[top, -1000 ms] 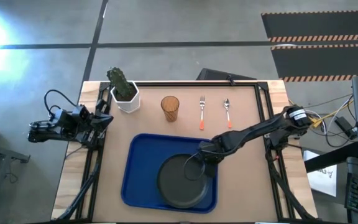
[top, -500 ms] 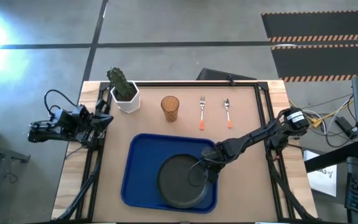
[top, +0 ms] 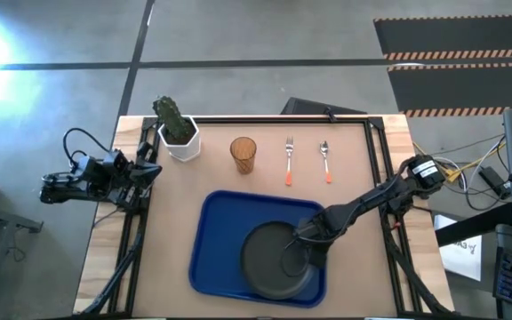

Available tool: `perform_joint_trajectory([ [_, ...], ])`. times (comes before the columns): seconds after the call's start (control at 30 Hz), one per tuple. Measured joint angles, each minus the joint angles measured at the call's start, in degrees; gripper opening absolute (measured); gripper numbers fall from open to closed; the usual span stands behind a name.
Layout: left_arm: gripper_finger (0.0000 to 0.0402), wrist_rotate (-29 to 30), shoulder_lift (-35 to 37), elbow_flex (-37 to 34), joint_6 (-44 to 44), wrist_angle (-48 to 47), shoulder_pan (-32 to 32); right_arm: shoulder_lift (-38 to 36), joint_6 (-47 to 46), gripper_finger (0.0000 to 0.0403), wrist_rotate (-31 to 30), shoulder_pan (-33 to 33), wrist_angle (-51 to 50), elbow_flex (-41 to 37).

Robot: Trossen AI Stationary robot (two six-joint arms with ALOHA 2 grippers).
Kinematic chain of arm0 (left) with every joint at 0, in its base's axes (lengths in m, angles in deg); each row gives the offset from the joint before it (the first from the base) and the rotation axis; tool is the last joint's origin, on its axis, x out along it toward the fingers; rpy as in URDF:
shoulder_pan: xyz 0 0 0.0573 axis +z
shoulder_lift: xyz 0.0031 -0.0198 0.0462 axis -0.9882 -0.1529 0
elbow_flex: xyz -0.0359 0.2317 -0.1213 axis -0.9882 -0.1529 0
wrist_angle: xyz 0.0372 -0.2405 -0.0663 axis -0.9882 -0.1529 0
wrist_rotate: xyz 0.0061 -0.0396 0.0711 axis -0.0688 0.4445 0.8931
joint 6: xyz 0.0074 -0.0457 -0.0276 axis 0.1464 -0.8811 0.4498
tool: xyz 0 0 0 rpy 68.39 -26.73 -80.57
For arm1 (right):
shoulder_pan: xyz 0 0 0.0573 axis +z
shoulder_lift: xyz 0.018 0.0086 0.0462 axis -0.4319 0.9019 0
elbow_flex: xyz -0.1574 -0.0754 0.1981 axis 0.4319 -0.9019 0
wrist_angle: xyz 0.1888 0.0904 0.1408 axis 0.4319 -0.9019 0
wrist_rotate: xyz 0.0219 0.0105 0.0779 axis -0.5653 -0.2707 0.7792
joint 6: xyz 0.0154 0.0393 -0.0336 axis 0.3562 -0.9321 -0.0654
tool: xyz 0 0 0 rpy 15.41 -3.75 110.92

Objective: Pick and place plate/cup/fork/spoon on tray
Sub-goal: Adjust the blue serving tray, then put the brown cup on the blue serving tray to the left side of the black plate

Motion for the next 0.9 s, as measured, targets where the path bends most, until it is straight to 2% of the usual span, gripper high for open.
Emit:
perform_joint_trajectory([
  [0.27,0.0000,0.1,0.0,0.0,0.0,0.0,0.0,-3.9,1.5,0.0008,-0.7,0.0,-5.1,-0.4],
  [0.4,0.0000,0.7,0.0,0.0,0.0,0.0,0.0,-7.3,-0.2,0.0008,-4.3,-0.1,-5.1,0.8],
  [0.5,0.0000,6.1,-0.9,0.1,0.0,-1.0,0.0,-10.9,-2.3,0.0008,-8.7,-0.4,-5.0,2.9],
  [0.63,0.0000,13.1,-5.5,1.7,-0.6,-10.1,0.0,-16.2,-6.2,0.0008,-18.1,-0.9,-4.8,7.8],
  [0.77,0.0011,11.7,-14.3,6.0,-0.5,-10.7,0.0,-20.5,-5.0,0.0009,-28.8,-1.1,-4.4,14.1],
  [0.9,0.0059,9.6,-25.8,15.5,1.7,-17.2,0.0,-22.6,1.2,0.0009,-36.8,-1.2,-4.4,20.4],
])
